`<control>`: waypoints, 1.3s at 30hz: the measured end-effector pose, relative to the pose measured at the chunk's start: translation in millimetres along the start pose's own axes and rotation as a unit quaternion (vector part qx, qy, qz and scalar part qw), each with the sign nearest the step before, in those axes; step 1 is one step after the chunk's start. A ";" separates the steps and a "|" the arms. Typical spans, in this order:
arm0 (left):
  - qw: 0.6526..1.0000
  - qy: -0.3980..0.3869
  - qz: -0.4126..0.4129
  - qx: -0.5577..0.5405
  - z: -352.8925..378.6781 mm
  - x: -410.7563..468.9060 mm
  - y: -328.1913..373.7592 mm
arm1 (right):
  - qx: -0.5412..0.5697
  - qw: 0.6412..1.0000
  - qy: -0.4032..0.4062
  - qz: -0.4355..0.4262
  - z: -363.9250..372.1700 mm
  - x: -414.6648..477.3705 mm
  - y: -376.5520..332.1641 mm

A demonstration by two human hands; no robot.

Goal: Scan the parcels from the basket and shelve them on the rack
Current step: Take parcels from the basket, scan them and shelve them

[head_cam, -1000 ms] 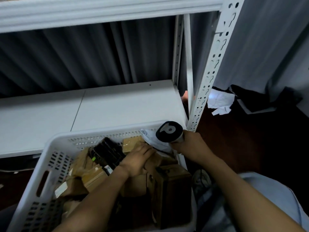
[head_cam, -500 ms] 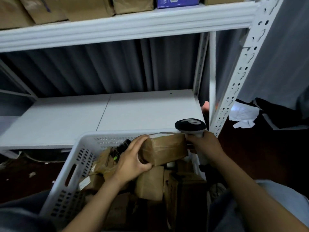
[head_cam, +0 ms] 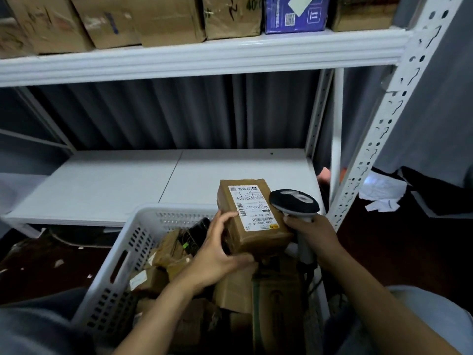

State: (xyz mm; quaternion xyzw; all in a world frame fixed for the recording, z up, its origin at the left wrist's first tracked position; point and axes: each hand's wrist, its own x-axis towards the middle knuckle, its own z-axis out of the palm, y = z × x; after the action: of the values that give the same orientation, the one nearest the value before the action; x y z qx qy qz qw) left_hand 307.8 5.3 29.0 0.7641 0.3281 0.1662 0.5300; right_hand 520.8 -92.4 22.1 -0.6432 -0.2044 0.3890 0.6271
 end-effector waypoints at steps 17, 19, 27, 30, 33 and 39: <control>0.956 0.182 -0.126 -0.190 -22.8 6.9 -19.4 | -0.049 0.990 -0.132 -0.020 11.0 -5.0 -3.3; 0.950 0.198 -0.117 -0.211 -27.6 6.4 -21.1 | -0.088 0.988 -0.129 -0.020 8.8 -4.3 -6.0; 0.978 0.160 -0.110 -0.079 -50.0 3.1 -28.2 | -0.256 0.946 -0.189 -0.064 1.6 -8.4 -6.5; 0.980 0.146 -0.120 -0.064 -57.3 0.5 -30.4 | -0.255 0.948 -0.180 -0.067 0.6 -9.9 -9.7; 0.979 0.140 -0.139 -0.044 -64.6 -2.6 -36.2 | -0.263 0.947 -0.168 -0.072 -2.3 -10.3 -15.3; 0.982 0.107 -0.153 -0.035 -69.2 -5.0 -44.8 | -0.272 0.945 -0.167 -0.066 -8.8 -10.5 -20.9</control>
State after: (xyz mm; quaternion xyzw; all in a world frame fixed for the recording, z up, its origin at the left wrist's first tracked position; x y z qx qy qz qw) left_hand 247.9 60.4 14.8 0.6640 0.4898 0.1750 0.5372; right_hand 525.8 -103.2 44.1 -0.7000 -0.4466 0.3779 0.4095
